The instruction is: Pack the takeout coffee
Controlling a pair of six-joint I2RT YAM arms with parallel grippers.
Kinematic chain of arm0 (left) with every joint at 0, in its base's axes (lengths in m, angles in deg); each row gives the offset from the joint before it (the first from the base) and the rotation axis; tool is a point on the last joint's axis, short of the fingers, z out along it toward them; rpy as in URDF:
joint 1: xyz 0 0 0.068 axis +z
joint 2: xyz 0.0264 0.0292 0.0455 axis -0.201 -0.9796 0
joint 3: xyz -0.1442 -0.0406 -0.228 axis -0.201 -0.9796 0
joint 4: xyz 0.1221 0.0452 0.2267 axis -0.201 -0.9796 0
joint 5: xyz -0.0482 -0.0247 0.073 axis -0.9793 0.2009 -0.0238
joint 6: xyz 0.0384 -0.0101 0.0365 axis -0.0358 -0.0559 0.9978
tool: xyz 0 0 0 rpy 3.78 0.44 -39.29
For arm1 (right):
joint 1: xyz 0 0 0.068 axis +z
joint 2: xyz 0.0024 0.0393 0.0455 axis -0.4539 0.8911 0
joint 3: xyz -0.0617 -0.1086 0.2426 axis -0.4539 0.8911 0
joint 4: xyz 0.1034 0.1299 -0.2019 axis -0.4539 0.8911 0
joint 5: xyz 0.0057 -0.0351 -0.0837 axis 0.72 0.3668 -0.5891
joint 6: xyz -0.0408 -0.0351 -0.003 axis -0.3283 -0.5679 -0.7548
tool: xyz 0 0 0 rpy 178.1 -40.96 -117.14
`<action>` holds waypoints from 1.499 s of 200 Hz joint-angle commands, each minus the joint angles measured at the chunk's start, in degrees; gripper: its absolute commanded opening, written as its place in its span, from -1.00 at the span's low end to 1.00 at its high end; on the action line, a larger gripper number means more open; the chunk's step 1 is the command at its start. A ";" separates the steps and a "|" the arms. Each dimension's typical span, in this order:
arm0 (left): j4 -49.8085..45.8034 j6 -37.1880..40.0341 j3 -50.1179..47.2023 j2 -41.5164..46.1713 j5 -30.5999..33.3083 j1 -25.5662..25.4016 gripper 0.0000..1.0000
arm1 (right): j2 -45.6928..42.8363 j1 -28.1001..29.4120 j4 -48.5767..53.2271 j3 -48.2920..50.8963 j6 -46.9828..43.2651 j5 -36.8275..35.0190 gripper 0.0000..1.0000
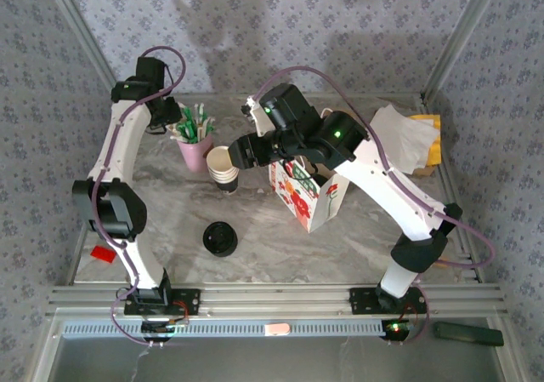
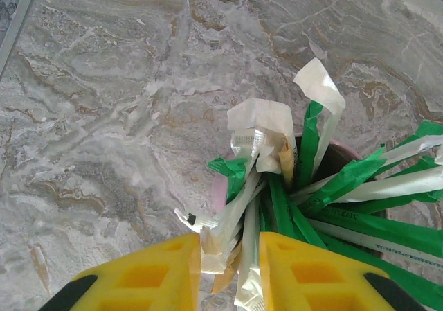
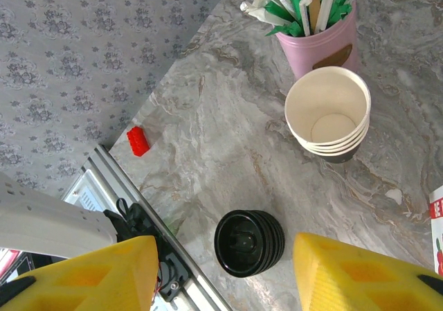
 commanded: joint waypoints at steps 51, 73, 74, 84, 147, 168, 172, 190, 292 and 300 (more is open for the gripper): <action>0.18 -0.88 1.25 -0.98 -0.93 0.27 -0.61 | -2.04 0.29 -0.42 0.82 0.94 -0.39 0.11; -0.15 -1.01 1.91 -0.91 -1.10 0.17 -0.62 | -1.94 0.36 -0.71 1.09 0.98 -0.22 0.11; -0.16 -1.01 1.91 -0.87 -1.13 0.21 -0.62 | -1.92 0.36 -0.71 1.09 0.98 -0.22 0.11; -0.34 -1.01 1.91 -0.78 -1.16 0.16 -0.64 | -1.90 0.30 -0.75 1.09 0.98 -0.13 0.11; -1.74 -0.94 6.11 -0.30 -0.92 0.04 -0.82 | -1.75 0.40 -1.02 1.09 1.07 0.14 0.11; -2.10 -1.08 6.73 -0.06 -0.51 -0.17 -0.95 | -1.81 0.42 -0.88 1.00 1.07 0.14 0.11; -2.18 -1.16 6.87 0.03 -0.48 -0.13 -0.98 | -1.88 0.44 -0.87 0.95 1.02 0.13 0.11; -2.56 -1.40 7.74 0.64 0.01 -0.43 -1.00 | -1.94 0.42 -0.85 0.66 1.07 0.05 0.11; -12.39 0.55 25.02 2.56 9.29 -7.55 -1.00 | -5.94 -9.23 1.91 -6.47 -3.06 1.43 0.12; -13.58 1.48 26.67 2.52 10.16 -8.64 -1.00 | -6.59 -10.32 1.72 -6.43 -3.92 1.61 0.12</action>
